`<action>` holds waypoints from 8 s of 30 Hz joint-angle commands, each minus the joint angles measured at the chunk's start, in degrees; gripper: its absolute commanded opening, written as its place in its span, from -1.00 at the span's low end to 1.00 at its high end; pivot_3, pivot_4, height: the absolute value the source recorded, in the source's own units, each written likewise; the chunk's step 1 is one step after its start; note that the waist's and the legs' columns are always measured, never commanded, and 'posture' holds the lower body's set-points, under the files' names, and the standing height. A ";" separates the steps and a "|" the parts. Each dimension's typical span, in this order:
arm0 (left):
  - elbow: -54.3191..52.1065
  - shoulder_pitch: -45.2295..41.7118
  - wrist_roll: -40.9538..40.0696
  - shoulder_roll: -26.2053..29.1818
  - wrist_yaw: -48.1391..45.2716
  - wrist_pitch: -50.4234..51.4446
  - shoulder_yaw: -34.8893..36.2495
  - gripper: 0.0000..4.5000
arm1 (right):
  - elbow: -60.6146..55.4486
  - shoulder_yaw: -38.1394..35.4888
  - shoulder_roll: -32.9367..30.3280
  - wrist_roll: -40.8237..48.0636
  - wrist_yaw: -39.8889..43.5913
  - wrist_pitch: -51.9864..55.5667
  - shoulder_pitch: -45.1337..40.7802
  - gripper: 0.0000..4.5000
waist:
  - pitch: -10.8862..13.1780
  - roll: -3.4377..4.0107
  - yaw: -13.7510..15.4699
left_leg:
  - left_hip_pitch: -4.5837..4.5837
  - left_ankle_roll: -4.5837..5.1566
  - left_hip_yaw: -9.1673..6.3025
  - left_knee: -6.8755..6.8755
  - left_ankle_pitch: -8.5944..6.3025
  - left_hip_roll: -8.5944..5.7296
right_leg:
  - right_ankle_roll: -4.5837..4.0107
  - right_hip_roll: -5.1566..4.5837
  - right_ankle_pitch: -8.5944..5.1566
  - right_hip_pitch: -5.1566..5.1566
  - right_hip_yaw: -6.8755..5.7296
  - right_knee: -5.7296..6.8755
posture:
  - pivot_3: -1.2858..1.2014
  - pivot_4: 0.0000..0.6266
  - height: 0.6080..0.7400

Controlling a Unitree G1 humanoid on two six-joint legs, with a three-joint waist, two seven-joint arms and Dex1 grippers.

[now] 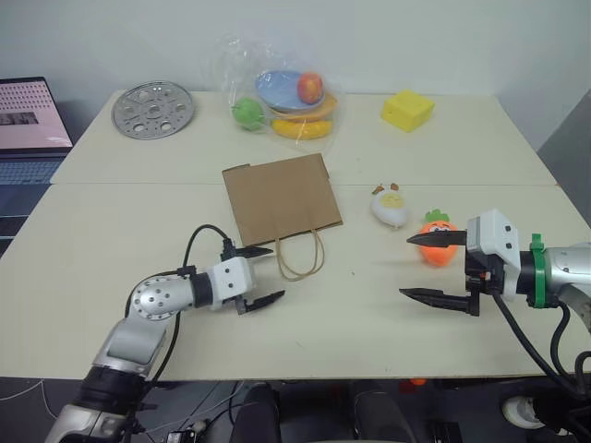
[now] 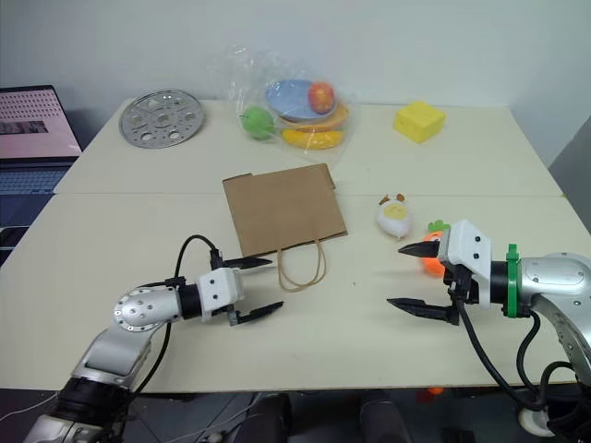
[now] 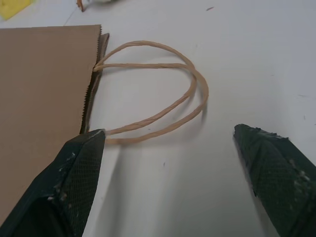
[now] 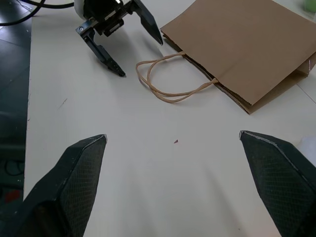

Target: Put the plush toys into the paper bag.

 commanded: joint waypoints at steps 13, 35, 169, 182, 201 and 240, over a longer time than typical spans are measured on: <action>9.52 -6.85 1.57 -4.52 0.98 -6.82 -2.58 -0.07 | -5.42 -0.98 0.41 1.58 -2.21 0.59 3.00 1.00 | -0.01 -0.01 0.46 | -0.01 0.00 -0.08 0.07 0.00 -0.02 | 0.18 0.00 0.07 0.07 -0.04 -0.01 | 0.03 -0.52 1.00; -5.05 -8.25 -19.82 0.94 -14.77 30.93 -0.33 -0.99 | -4.97 -0.66 0.79 1.89 -1.86 0.01 4.02 1.00 | -0.01 -0.01 0.16 | -0.01 0.00 -0.16 0.07 0.00 -0.01 | 0.26 0.03 0.02 0.08 -0.10 0.00 | 0.03 -0.52 1.00; -18.45 -19.94 -44.46 -2.45 2.12 56.67 16.44 -1.00 | 11.70 19.68 14.98 -34.32 -26.48 -1.94 -15.53 0.99 | 0.02 -0.09 -0.09 | -0.28 -0.02 -0.42 -0.24 0.00 -0.02 | 0.19 0.03 0.08 -0.25 -0.37 -0.02 | 0.03 -0.52 1.00; -19.06 -20.07 -45.81 -2.40 3.60 57.53 17.44 -1.00 | 38.01 22.69 18.92 -44.35 -30.71 -21.30 -22.61 0.07 | 0.04 -0.11 -0.15 | -0.32 -0.02 -0.39 -0.22 0.00 -0.01 | 0.01 0.04 0.19 -0.30 -0.33 0.01 | 0.03 -0.52 1.00; -17.85 -20.89 -48.13 0.03 2.10 59.67 18.50 -1.00 | 3.32 14.50 6.25 -17.94 -1.47 -0.92 -17.44 -0.98 | 0.10 -0.03 0.17 | -0.45 -0.02 -0.60 -0.19 0.00 -0.02 | 0.01 0.03 0.19 -0.29 -0.51 0.03 | 0.03 -0.52 1.00; -14.93 -23.51 -47.64 -2.90 3.52 58.89 17.54 -1.00 | 8.31 23.66 28.89 -25.08 -12.41 0.59 -26.19 0.99 | 0.09 -0.04 0.09 | -0.58 -0.04 -0.69 -0.11 0.02 0.00 | 0.00 0.04 0.24 -0.43 -0.64 0.14 | 0.03 -0.52 1.00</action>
